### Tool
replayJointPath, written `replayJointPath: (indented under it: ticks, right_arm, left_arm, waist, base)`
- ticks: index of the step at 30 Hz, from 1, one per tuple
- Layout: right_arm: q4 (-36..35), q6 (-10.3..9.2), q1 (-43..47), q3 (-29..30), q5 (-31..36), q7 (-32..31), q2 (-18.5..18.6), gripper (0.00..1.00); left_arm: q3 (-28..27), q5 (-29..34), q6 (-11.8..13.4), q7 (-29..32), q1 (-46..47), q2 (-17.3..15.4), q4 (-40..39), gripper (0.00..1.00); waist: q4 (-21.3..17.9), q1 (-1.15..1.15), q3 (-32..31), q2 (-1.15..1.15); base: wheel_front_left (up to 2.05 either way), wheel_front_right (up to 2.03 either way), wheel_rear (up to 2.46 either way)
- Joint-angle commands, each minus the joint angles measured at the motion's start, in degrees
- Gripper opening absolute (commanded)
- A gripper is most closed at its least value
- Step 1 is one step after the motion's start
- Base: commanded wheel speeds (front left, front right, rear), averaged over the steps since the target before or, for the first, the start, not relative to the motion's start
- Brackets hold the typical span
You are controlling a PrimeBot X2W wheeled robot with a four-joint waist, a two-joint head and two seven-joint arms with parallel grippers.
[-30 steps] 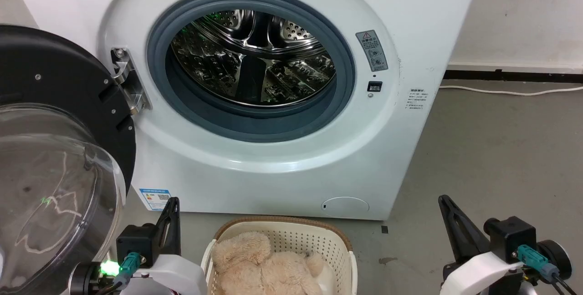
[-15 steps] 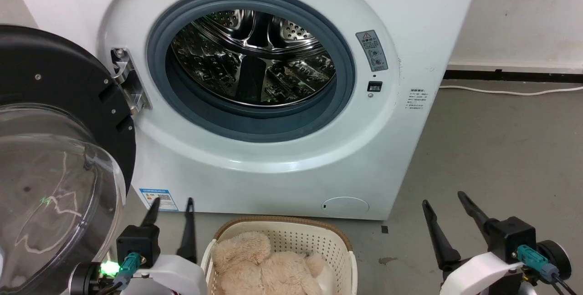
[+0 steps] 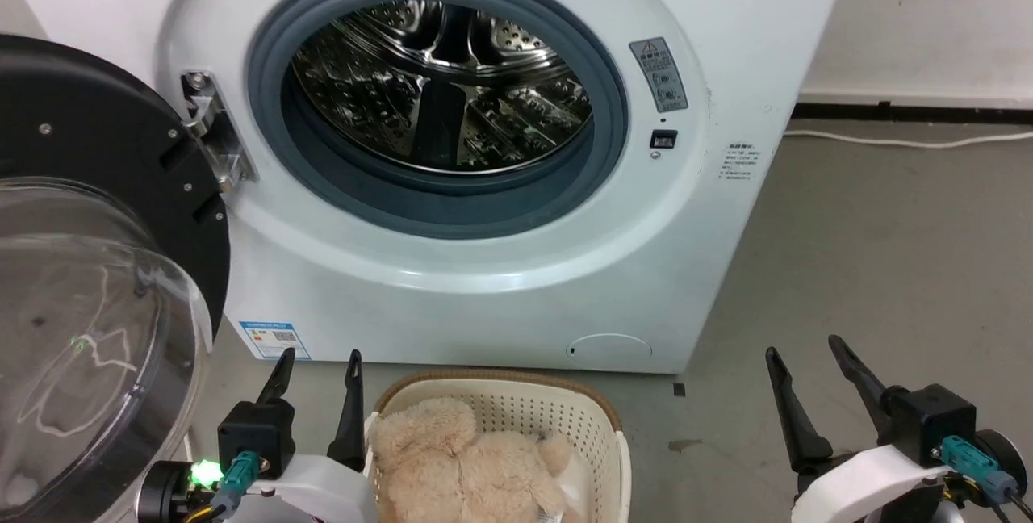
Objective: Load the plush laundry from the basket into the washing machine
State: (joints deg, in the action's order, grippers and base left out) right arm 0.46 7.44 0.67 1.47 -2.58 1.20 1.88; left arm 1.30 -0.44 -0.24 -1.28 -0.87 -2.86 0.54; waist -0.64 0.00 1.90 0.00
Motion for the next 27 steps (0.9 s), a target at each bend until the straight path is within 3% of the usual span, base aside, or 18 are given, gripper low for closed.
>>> replayJointPath:
  ticks: [1, 27]
  right_arm:
    - [-0.1, 0.01, -0.8, 0.3, -0.7, 0.8, 0.0, 1.0]
    - [0.1, 0.02, -3.8, 0.0, -7.3, 3.9, 0.0, 1.0]
  left_arm:
    - [0.4, -0.4, -0.4, -0.7, 1.0, 0.0, 0.4, 1.0]
    - [4.4, -0.8, -2.1, -3.9, 7.3, -4.0, 12.7, 1.0]
  waist:
    - [-0.4, 0.0, 0.7, 0.0]
    - [-6.4, 0.0, 10.7, 0.0]
  base:
    - [0.0, 0.0, 0.0]
    - [0.0, 0.0, 0.0]
